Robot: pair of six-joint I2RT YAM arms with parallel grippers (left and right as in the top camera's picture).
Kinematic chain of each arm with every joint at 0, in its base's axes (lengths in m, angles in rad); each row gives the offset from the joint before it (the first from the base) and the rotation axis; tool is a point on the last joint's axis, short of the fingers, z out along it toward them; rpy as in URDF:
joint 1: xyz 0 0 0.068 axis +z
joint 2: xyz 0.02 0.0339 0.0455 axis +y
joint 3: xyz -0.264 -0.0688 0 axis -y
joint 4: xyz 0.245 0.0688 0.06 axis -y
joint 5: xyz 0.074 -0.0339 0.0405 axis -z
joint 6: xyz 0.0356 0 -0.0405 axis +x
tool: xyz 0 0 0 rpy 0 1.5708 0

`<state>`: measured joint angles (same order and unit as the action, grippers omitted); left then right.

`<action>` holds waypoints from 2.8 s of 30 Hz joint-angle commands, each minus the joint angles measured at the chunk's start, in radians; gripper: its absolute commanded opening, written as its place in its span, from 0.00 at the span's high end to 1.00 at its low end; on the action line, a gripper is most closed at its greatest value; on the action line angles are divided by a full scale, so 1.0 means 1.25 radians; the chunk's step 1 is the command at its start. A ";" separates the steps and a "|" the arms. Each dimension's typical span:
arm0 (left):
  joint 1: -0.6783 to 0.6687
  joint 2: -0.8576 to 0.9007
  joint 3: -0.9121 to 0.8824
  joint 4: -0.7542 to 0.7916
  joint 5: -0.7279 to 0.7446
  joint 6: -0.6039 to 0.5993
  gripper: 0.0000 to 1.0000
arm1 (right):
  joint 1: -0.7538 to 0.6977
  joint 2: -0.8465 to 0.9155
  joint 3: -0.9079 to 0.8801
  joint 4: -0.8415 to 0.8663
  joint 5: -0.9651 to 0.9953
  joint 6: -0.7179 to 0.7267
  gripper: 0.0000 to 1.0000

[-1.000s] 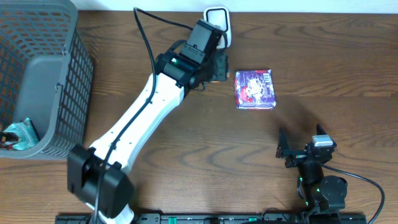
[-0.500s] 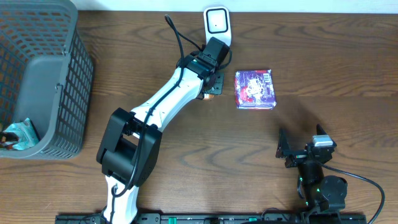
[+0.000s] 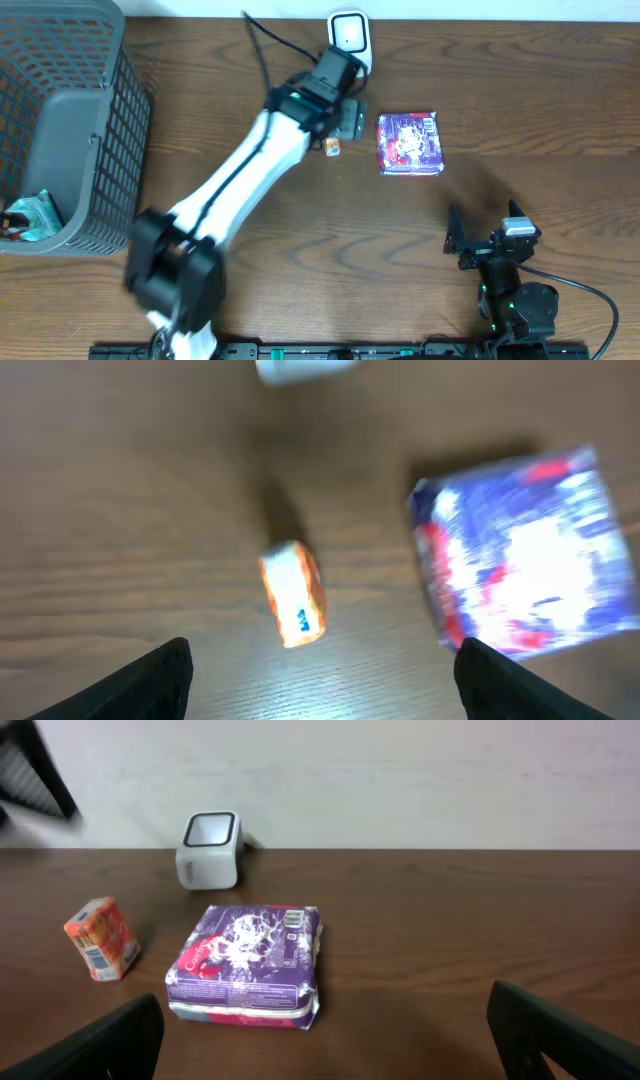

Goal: Scan the item barcode
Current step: 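Set the orange bar down beside the scanner and open the left gripper, then reach the left gripper into the basket and grasp the mint-green pouch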

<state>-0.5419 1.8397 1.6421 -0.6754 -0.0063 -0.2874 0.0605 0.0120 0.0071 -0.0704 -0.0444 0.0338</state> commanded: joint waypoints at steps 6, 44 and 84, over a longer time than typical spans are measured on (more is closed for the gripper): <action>0.122 -0.240 0.000 0.009 -0.011 0.000 0.11 | -0.006 -0.005 -0.001 -0.003 0.004 0.002 0.01; 0.897 -0.173 -0.002 -0.245 -0.221 -0.070 0.11 | -0.006 -0.005 -0.001 -0.003 0.004 0.002 0.01; 0.897 -0.165 -0.002 -0.252 -0.211 -0.071 0.20 | -0.006 -0.005 -0.001 -0.003 0.004 0.002 0.01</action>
<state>0.5762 1.6222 1.6421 -0.9878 -0.2611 -0.3698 0.0605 0.0120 0.0071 -0.0704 -0.0444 0.0338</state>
